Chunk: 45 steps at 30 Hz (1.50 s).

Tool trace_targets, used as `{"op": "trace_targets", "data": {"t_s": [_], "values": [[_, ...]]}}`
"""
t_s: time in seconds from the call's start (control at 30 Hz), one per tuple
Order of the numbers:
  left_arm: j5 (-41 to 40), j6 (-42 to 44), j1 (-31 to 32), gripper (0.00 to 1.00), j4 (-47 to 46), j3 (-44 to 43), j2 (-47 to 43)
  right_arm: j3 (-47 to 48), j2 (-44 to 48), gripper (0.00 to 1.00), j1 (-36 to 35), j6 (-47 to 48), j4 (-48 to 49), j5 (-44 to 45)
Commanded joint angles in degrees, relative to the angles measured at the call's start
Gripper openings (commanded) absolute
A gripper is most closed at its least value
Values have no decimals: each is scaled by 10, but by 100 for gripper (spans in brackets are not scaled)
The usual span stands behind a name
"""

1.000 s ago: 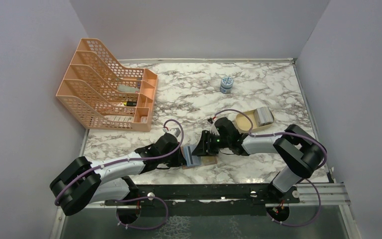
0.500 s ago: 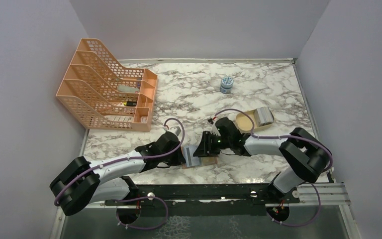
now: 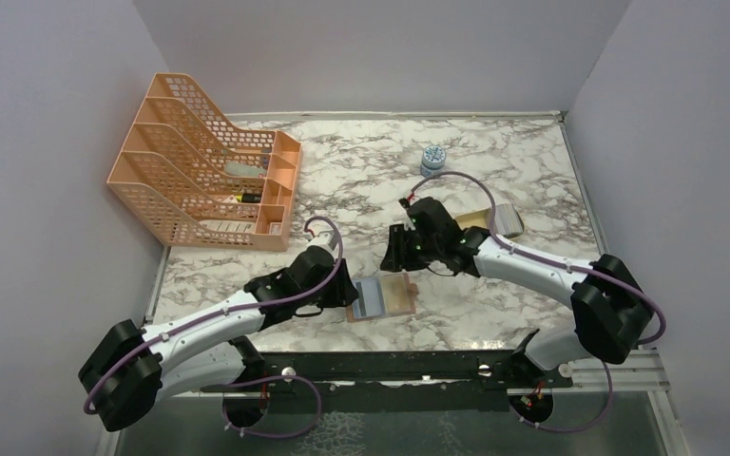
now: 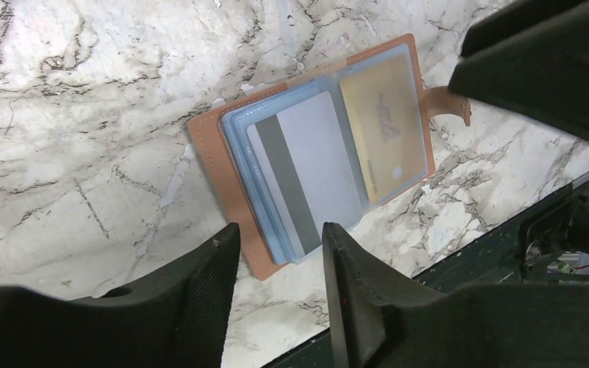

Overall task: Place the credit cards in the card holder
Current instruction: Insert the credit card into the card holder, then pick up the credit card from the storage box.

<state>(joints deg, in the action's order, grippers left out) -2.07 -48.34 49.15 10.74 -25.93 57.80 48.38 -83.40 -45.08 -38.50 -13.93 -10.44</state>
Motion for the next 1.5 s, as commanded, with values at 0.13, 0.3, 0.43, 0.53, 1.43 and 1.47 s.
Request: {"op": "trace_targets", "data": {"t_s": [0.13, 0.3, 0.43, 0.53, 1.43, 1.47], "values": [[9, 45, 1, 54, 9, -33, -10, 115, 2, 41, 40, 110, -196, 266], [3, 64, 1, 59, 7, -26, -2, 175, -28, 41, 77, 140, -257, 390], [19, 64, 1, 60, -12, -14, 8, 205, -57, 41, 114, 156, -286, 448], [33, 55, 1, 60, -37, 1, 11, 221, -78, 41, 138, 164, -301, 482], [4, 68, 0, 59, -110, 15, 108, 253, -209, 40, 237, 228, -292, 570], [5, 70, 0, 58, -113, 14, 109, 253, -210, 40, 238, 228, -293, 574]]}}
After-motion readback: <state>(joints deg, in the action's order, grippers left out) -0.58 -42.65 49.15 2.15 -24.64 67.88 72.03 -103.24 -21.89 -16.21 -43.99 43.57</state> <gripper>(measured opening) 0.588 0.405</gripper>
